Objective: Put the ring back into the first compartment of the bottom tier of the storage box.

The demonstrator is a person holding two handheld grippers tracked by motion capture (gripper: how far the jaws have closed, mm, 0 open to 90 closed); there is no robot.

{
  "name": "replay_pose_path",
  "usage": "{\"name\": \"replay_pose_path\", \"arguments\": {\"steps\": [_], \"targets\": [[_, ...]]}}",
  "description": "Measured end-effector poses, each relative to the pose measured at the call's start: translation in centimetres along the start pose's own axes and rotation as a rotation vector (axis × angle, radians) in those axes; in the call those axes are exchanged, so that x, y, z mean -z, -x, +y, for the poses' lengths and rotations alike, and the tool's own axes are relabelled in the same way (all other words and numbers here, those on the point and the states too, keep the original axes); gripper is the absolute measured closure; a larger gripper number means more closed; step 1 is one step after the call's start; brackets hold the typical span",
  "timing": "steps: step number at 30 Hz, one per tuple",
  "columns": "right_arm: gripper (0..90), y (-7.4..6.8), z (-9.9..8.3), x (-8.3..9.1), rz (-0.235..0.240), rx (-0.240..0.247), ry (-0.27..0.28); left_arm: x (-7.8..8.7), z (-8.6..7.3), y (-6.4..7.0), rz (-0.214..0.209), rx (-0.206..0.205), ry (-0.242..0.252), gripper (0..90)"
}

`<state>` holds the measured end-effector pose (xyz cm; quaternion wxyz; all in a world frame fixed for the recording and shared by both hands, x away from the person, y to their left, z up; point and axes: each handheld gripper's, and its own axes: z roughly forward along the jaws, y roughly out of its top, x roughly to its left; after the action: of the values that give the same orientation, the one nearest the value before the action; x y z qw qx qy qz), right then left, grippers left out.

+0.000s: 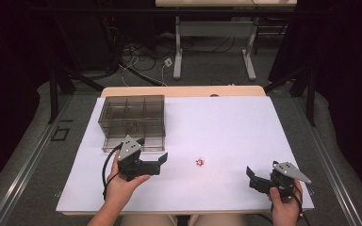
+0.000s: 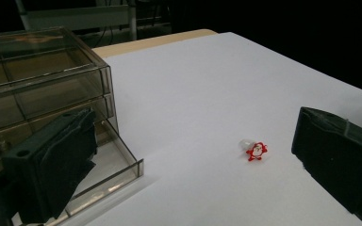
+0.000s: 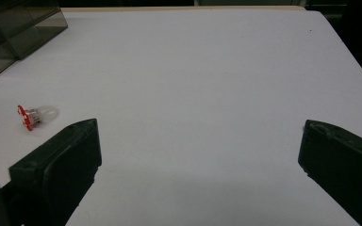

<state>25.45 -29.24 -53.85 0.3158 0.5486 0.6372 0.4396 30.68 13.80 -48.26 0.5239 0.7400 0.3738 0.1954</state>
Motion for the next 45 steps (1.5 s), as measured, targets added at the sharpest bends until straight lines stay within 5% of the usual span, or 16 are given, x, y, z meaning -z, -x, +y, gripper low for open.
{"name": "replay_pose_path", "arguments": {"steps": [20,35,36,45], "targets": [[0.0,0.2,0.1,0.1,0.000,-0.003,-0.004,-1.9,1.7,1.5,-0.026,-0.041,-0.016,0.9],[0.0,0.2,0.1,0.1,-0.001,-0.005,-0.002,-3.7,2.3,2.6,-0.054,-0.044,-0.039,1.0],[0.0,0.1,0.0,-0.2,-0.010,-0.009,0.033,-3.8,2.3,2.6,-0.056,-0.044,-0.042,1.0],[0.1,0.2,0.1,0.1,0.003,-0.008,0.005,-4.8,2.4,2.9,-0.062,-0.039,-0.065,1.0]]}}
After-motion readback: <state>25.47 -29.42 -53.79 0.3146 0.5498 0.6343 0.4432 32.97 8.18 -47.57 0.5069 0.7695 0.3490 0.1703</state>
